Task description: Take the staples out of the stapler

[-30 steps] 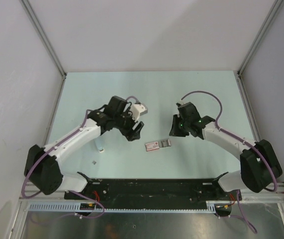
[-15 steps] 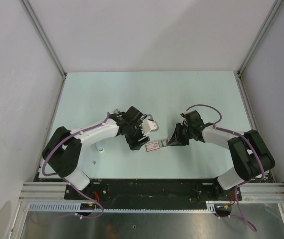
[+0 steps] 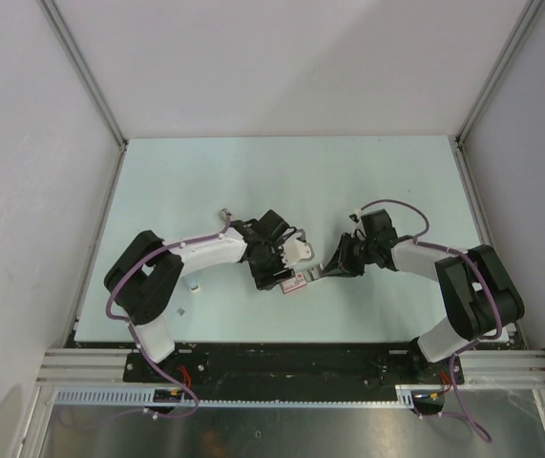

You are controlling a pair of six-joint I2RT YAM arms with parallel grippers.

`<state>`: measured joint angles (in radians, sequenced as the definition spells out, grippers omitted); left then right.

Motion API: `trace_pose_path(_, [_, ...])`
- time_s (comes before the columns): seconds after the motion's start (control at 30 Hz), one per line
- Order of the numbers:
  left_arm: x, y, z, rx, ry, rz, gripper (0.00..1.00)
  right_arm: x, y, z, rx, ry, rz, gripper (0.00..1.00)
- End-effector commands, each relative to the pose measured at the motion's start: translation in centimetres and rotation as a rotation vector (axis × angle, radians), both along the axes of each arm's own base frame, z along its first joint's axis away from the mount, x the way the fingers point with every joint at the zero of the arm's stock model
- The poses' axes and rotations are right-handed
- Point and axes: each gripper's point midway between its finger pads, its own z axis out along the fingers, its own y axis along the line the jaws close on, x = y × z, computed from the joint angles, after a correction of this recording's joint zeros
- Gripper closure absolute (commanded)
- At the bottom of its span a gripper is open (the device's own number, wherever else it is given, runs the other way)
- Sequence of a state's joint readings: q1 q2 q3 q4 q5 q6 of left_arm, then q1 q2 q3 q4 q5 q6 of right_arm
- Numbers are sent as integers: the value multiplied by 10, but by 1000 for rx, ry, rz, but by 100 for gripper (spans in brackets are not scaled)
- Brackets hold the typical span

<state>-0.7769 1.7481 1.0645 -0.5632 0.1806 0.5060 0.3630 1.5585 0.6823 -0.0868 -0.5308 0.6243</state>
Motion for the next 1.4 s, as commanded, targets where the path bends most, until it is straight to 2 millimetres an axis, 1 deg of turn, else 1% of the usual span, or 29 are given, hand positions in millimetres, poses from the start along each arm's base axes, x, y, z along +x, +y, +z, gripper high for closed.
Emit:
trace_pose_path(0.0, [17,-17,12,-40,-64,-23,33,-1,-3,10,46,-29,42,77])
trace_pose_path(0.1, [17,-18,12,-44,-63,-22,33,0,-10,12,47,-32,37,76])
trace_pose_path(0.2, [16,-18,12,-45,-62,-24,33,6,-18,13,35,-41,8,76])
trace_pose_path(0.33, [15,-19,11,-45,-64,-29,33,15,-17,10,49,-47,-17,76])
trace_pose_path(0.5, [15,-21,13,-48,-69,-33,33,22,-10,1,82,-30,-27,75])
trace_pose_path(0.7, [15,-25,11,-44,-71,-39,33,23,-3,-5,78,-25,-26,75])
trace_pose_path(0.83, [16,-27,12,-46,-72,-40,33,21,0,-11,73,-7,-26,75])
trace_pose_path(1.1, [18,-29,11,-43,-74,-42,33,16,5,-19,48,15,-28,81])
trace_pose_path(1.37, [18,-30,6,-36,-68,-40,33,6,27,-18,63,15,15,83])
